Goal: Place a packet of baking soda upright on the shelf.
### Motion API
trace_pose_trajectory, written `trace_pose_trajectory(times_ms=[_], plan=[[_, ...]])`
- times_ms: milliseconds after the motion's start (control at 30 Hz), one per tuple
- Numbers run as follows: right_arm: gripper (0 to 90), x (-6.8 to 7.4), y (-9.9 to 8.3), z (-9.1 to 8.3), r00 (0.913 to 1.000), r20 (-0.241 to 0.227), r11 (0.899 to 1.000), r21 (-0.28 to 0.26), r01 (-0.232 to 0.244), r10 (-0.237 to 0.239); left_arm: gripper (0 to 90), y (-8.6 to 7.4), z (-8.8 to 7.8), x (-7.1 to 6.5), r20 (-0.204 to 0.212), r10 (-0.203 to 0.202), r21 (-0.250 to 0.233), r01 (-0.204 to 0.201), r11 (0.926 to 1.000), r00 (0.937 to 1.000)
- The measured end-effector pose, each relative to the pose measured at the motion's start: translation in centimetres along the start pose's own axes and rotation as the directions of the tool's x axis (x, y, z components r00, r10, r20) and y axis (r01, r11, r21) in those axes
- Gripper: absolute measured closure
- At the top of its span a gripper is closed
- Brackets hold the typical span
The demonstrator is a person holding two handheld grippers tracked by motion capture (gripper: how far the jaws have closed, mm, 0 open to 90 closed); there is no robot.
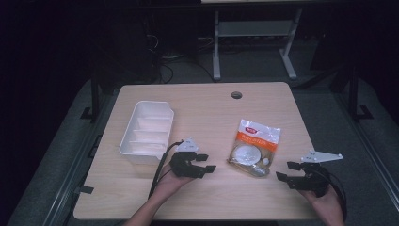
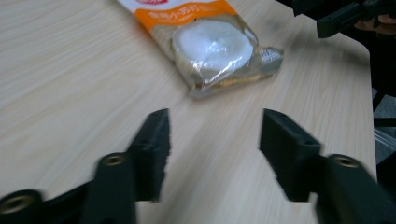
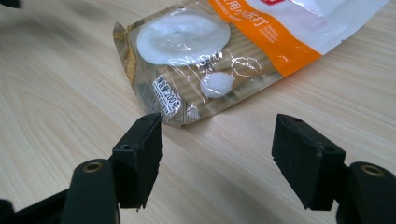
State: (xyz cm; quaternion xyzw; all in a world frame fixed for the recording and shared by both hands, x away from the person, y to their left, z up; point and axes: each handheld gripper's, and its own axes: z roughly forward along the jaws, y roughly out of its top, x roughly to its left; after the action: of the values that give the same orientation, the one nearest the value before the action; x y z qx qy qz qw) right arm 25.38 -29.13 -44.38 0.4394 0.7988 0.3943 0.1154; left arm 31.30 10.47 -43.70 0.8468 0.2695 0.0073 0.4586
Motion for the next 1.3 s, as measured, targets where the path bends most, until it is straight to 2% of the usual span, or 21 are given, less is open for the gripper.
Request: trace_pose_trajectory(times_ms=[67,167,267,300,367,400,500,533,567,633,833,933,967,1000,1133,1167,1300], plan=[[32.8,-0.1,0.0,-0.1,1.0,-0.004,1.0,-0.004,-0.007,0.007,56.1,1.0,1.1,-0.1,0.023,-0.009,0.018,0.009,0.9998,0.9997],[32.3,-0.3,0.2,-0.1,0.9999,-0.003,1.0,-0.007,-0.015,0.015,65.1,1.7,1.9,-0.2,0.03,-0.006,0.024,0.005,0.9997,0.9995],[30.1,-0.6,0.5,-0.1,0.9997,0.001,1.0,-0.01,-0.023,0.023,72.6,3.7,3.9,-0.5,0.03,0.024,0.05,-0.025,0.9984,0.9993],[30.1,-0.6,0.5,-0.1,0.9997,0.001,1.0,-0.01,-0.023,0.023,75.5,3.7,3.9,-0.5,0.03,0.024,0.05,-0.025,0.9984,0.9993],[29.1,-0.9,0.8,-0.1,0.9992,-0.008,0.999,-0.013,-0.039,0.039,77.7,4.5,4.9,-0.6,0.024,0.047,0.071,-0.049,0.9963,0.9986],[28.2,-1.2,1.3,0.0,0.9982,-0.019,0.998,-0.012,-0.056,0.056,82.0,5.2,5.7,-0.5,0.02,0.051,0.086,-0.053,0.9948,0.9985],[28.2,-1.5,1.8,0.3,0.9983,-0.015,0.998,-0.015,-0.057,0.057,83.5,5.8,6.7,-0.4,0.013,0.05,0.105,-0.051,0.9932,0.9987],[27.9,-2.2,2.4,0.7,0.9973,-0.012,0.997,0.004,-0.073,0.073,84.1,6.2,7.5,-0.4,0.01,0.051,0.123,-0.051,0.9911,0.9987],[27.9,-2.2,2.4,0.7,0.9973,-0.012,0.997,0.004,-0.073,0.073,84.5,6.2,7.5,-0.4,0.01,0.051,0.123,-0.051,0.9911,0.9987],[27.3,-3.4,3.3,1.2,0.9924,-0.029,0.993,0.011,-0.12,0.12,85.0,6.7,9.0,-0.5,0.012,0.058,0.146,-0.059,0.9875,0.9982],[27.5,-5.0,4.9,1.9,0.9875,-0.018,0.988,0.001,-0.156,0.156,85.1,7.8,11.2,-0.7,0.014,0.064,0.187,-0.065,0.9801,0.9979],[26.8,-5.6,5.8,2.4,0.9855,-0.015,0.986,0.011,-0.169,0.169,85.1,8.0,11.8,-0.8,0.01,0.068,0.208,-0.069,0.9758,0.9976],[26.8,-5.8,6.0,2.6,0.9847,-0.017,0.985,0.012,-0.173,0.173,85.1,8.1,12.3,-0.9,0.003,0.074,0.23,-0.072,0.9706,0.9973],[26.9,-6.0,6.3,2.8,0.9841,-0.018,0.984,0.017,-0.176,0.177,85.1,8.0,12.5,-0.9,0.002,0.077,0.235,-0.075,0.9691,0.9971],[27.0,-6.4,7.2,3.6,0.9851,-0.009,0.985,0.032,-0.171,0.172,85.3,7.9,12.8,-0.9,-0.007,0.078,0.239,-0.074,0.9682,0.9969],[26.9,-6.9,7.7,4.4,0.9824,-0.014,0.981,0.055,-0.186,0.187,86.2,7.9,12.9,-0.9,-0.008,0.079,0.241,-0.074,0.9676,0.9969],[27.4,-7.5,8.1,5.5,0.979,-0.005,0.976,0.078,-0.203,0.204,86.3,7.8,13.0,-0.8,-0.011,0.07,0.245,-0.065,0.9673,0.9975]])
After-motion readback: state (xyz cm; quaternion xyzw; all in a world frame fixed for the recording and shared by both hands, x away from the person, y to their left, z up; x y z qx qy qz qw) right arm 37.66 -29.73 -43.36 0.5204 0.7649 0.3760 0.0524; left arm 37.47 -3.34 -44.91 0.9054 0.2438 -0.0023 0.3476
